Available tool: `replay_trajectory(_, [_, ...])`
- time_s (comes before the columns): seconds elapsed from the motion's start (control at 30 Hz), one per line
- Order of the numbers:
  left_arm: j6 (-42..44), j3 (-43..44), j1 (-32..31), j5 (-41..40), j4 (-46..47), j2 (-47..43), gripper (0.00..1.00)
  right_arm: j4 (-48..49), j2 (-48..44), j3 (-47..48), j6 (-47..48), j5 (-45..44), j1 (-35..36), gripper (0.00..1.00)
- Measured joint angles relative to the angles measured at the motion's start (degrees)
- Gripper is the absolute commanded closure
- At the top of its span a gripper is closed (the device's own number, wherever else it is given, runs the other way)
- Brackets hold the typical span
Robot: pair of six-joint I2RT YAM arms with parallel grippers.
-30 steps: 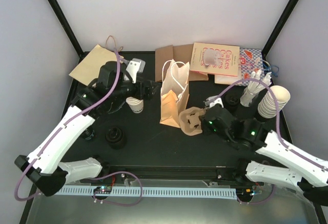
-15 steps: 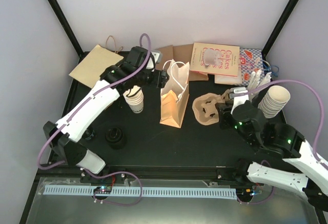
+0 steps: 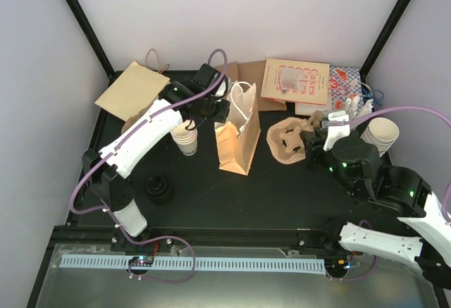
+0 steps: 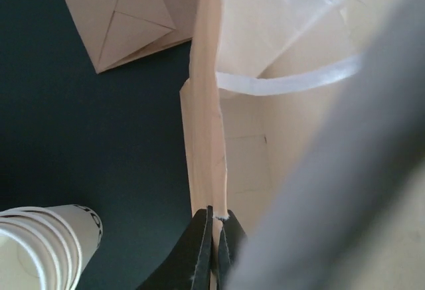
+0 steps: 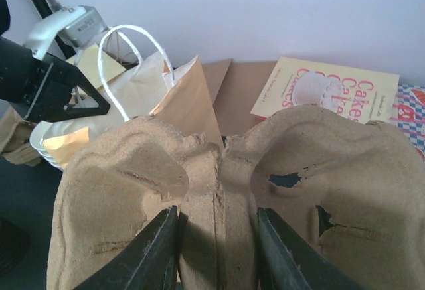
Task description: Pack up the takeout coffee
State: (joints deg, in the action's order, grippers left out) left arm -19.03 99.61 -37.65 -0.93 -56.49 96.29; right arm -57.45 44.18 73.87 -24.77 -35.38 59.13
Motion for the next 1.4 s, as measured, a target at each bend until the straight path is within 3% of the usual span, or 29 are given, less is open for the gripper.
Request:
replay_trajectory(0.13, [2.97, 1.84, 0.0, -1.88, -1.7, -0.42, 0.98, 1.79, 1.09, 1.66, 1.57, 0.94, 0.0, 0.66])
replay_trajectory(0.37, [11.61, 1.31, -1.68, -4.79, -1.03, -8.83, 0.98, 2.97, 4.94, 6.32, 1.66, 0.5, -0.02, 0.68])
replay_trajectory(0.57, [16.33, -6.05, -8.31, -8.98, 4.15, -17.07, 0.98, 3.08, 7.87, 10.73, 1.14, -5.22, -0.68, 0.7])
replay_trajectory(0.83, [17.38, -10.84, -13.51, -11.98, 5.62, -16.76, 0.99, 10.01, 7.43, 10.6, 11.61, -11.21, -0.72, 0.74])
replay_trajectory(1.4, [17.27, -10.84, -14.88, -13.75, 6.43, -16.81, 0.98, 21.46, 12.98, 1.18, 23.45, -2.03, 1.66, 0.73])
